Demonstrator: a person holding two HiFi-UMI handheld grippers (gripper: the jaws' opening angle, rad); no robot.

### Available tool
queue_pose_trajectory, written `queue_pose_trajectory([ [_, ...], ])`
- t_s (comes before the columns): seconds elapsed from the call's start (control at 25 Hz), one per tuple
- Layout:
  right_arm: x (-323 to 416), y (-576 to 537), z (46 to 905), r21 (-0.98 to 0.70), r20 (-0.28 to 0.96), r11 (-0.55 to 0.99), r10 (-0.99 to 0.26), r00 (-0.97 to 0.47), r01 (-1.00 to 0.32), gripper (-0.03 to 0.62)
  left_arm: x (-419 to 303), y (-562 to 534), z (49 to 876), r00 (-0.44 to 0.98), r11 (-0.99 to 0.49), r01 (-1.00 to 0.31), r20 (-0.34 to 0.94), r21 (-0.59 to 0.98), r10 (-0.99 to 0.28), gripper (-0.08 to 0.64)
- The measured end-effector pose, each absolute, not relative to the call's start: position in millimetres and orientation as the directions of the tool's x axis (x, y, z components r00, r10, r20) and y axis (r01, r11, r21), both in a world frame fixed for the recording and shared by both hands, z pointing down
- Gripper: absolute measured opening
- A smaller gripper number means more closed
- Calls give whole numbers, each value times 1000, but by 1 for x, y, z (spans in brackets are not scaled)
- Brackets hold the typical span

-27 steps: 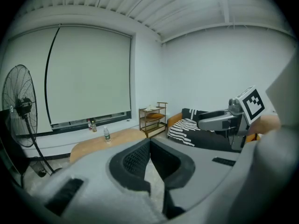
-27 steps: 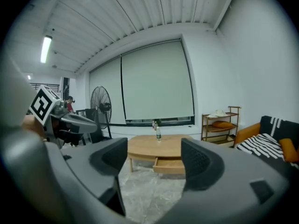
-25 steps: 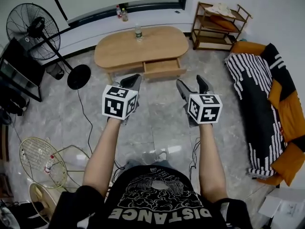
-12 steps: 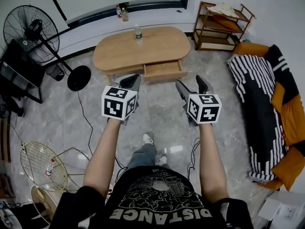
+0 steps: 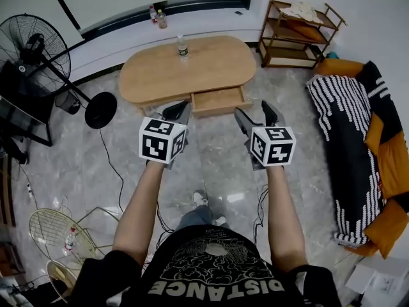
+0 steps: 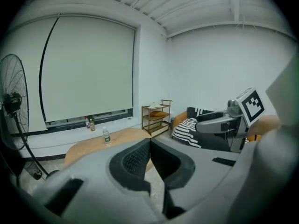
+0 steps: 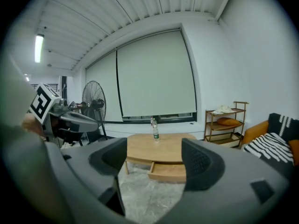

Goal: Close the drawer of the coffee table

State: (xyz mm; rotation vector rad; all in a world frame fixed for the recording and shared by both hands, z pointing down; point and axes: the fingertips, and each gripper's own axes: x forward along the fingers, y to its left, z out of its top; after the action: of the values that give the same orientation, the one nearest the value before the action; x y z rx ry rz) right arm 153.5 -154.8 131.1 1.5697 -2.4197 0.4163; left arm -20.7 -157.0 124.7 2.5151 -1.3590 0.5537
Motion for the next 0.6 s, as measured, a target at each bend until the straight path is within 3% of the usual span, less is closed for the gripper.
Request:
queue_pose_trajectory([
  [0.6,140,-236,187,-148,383,335,-848,-366,-931,351,-18,-246,176,561,-608,-792,452,50,-693,2],
])
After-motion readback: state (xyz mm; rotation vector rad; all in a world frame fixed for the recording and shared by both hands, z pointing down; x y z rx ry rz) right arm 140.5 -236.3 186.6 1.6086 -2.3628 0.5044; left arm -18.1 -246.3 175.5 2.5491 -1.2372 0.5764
